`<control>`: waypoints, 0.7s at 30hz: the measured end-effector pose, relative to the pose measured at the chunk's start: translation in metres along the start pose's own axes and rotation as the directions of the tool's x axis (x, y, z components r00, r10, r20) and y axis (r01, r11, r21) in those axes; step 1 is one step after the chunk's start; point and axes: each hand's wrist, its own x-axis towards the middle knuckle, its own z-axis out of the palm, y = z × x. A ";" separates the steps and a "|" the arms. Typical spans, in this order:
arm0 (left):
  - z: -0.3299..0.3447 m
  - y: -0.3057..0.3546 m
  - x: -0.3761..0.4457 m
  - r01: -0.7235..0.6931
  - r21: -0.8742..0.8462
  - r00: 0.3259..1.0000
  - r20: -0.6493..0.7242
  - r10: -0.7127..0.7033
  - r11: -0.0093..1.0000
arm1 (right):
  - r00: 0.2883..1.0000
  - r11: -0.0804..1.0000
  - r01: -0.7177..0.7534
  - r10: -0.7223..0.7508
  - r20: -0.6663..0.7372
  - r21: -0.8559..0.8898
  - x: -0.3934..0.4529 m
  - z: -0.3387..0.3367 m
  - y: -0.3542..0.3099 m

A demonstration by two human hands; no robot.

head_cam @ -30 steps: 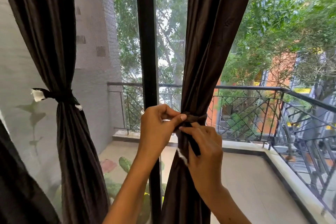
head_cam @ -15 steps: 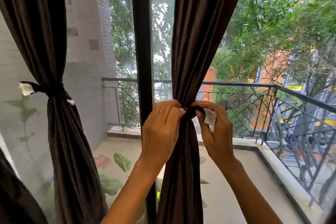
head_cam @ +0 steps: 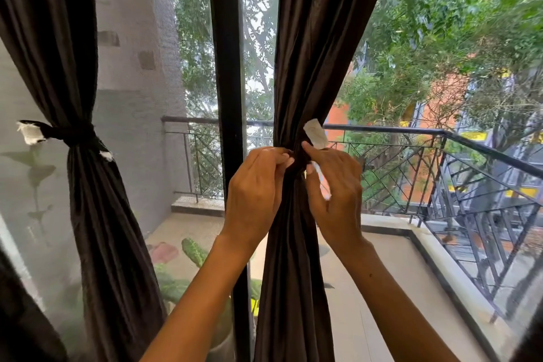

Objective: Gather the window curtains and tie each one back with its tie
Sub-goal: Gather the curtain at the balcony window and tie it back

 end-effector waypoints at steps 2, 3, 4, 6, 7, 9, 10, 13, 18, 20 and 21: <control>0.001 -0.001 0.001 -0.009 -0.004 1.000 -0.002 0.009 1.000 | 0.996 0.996 0.049 -0.044 0.076 -0.070 -0.003 0.000 0.003; 0.002 -0.001 0.000 -0.015 0.003 1.000 0.002 0.015 1.000 | 0.995 0.993 0.055 -0.045 0.088 -0.106 -0.004 -0.001 0.005; 0.003 -0.001 0.000 -0.021 0.011 1.000 0.008 0.021 1.000 | 0.996 0.989 0.049 -0.038 0.082 -0.139 -0.005 -0.002 0.006; 0.005 -0.002 -0.001 -0.012 0.033 1.000 0.016 0.011 0.999 | 0.998 0.983 0.016 -0.005 0.061 -0.184 -0.002 -0.004 0.005; 0.006 -0.002 -0.001 -0.005 0.046 1.000 0.015 0.005 0.999 | 0.998 0.981 0.001 0.012 0.064 -0.194 0.000 -0.006 0.004; 0.007 -0.003 -0.001 -0.002 0.051 1.000 0.006 0.001 0.999 | 0.993 0.977 -0.005 0.030 0.112 -0.213 0.003 -0.010 0.000; 0.007 -0.004 -0.001 -0.007 0.048 1.000 0.003 0.007 0.999 | 0.988 0.976 0.003 0.030 0.150 -0.220 0.005 -0.013 -0.001; 0.009 -0.003 -0.004 -0.043 0.038 0.999 -0.009 0.044 0.998 | 0.966 0.970 0.070 -0.008 0.258 -0.232 0.013 -0.023 -0.004; 0.009 -0.001 -0.007 0.016 0.022 1.000 -0.024 -0.016 1.000 | 0.953 0.989 0.035 0.010 0.304 -0.143 0.017 -0.034 -0.006; 0.007 -0.003 -0.006 0.048 0.020 0.998 -0.030 -0.048 0.999 | 0.955 0.993 -0.014 0.048 0.294 -0.118 0.017 -0.038 -0.008; 0.006 -0.003 -0.006 0.050 0.023 0.998 -0.028 -0.049 0.998 | 0.953 0.992 -0.026 0.062 0.295 -0.123 0.017 -0.040 -0.009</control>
